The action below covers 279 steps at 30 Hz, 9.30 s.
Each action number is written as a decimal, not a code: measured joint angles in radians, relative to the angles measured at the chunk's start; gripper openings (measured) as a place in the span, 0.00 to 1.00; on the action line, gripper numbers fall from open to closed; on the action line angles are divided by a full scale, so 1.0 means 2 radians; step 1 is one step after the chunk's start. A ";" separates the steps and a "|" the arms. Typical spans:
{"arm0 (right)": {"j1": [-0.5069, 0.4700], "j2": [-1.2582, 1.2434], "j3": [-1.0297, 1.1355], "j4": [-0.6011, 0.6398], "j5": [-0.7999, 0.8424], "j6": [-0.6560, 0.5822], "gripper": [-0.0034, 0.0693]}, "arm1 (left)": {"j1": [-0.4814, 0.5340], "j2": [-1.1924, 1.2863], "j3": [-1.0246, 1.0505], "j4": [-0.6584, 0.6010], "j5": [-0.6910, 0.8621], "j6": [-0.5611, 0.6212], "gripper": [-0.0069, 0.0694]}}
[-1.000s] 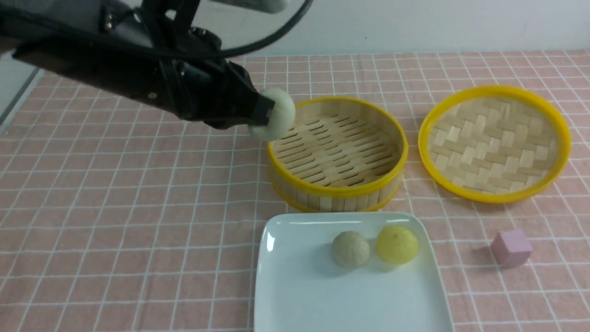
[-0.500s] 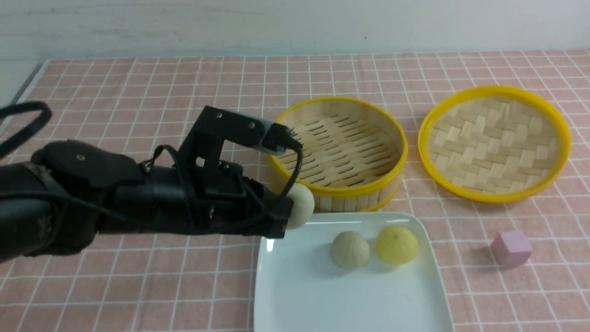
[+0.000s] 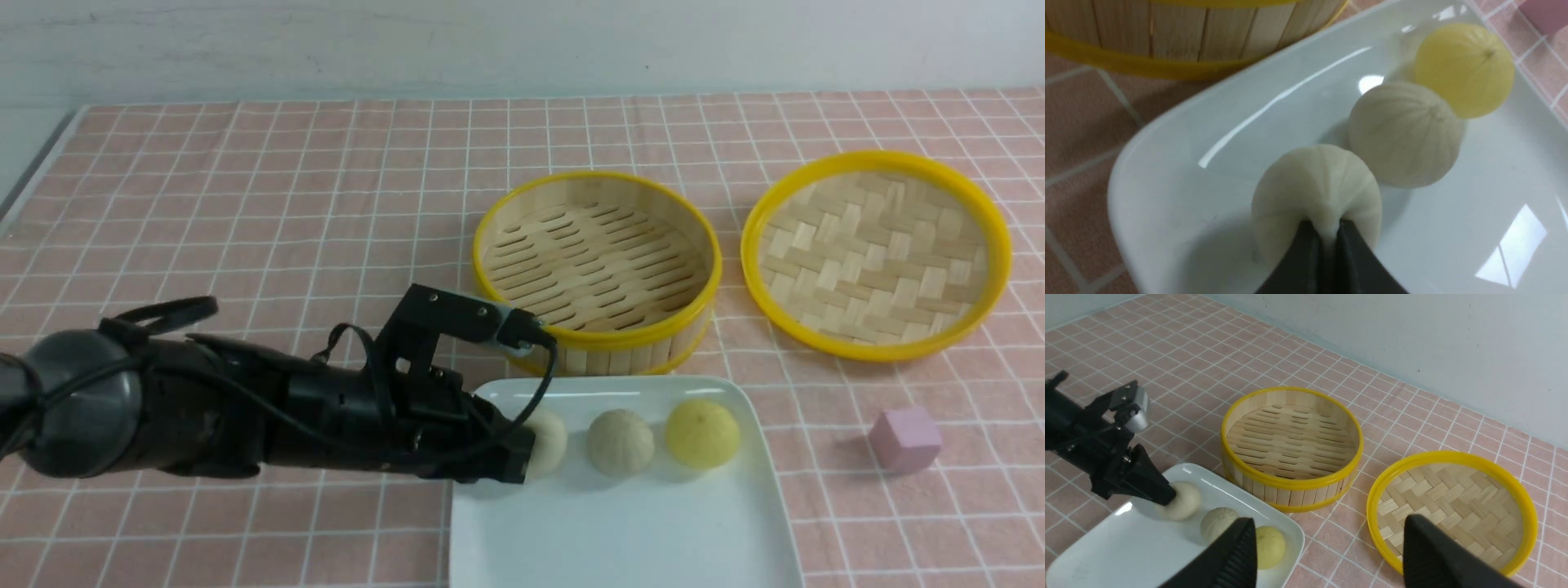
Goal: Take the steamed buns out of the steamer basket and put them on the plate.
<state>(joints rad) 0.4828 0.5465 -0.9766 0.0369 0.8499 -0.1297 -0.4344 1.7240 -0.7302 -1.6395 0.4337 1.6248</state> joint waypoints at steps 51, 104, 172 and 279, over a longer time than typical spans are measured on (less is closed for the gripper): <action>0.000 0.000 0.000 -0.055 -0.053 -0.004 0.70 | 0.000 -0.275 0.000 0.003 -0.189 0.051 0.77; 0.000 -0.197 0.028 -0.041 0.105 0.041 0.70 | 0.000 -0.407 -0.001 -0.031 -0.310 0.097 0.53; 0.000 -0.268 0.345 -0.051 -0.107 0.041 0.70 | 0.000 -0.407 -0.001 -0.031 -0.318 -0.179 0.53; 0.000 -0.268 0.345 -0.051 -0.110 0.041 0.70 | 0.000 -0.408 -0.002 0.573 0.217 -0.429 0.52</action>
<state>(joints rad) 0.4828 0.0103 -0.2871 -0.0644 0.6295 -0.0483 -0.4344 0.9090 -0.7332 -0.4943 0.8680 0.7667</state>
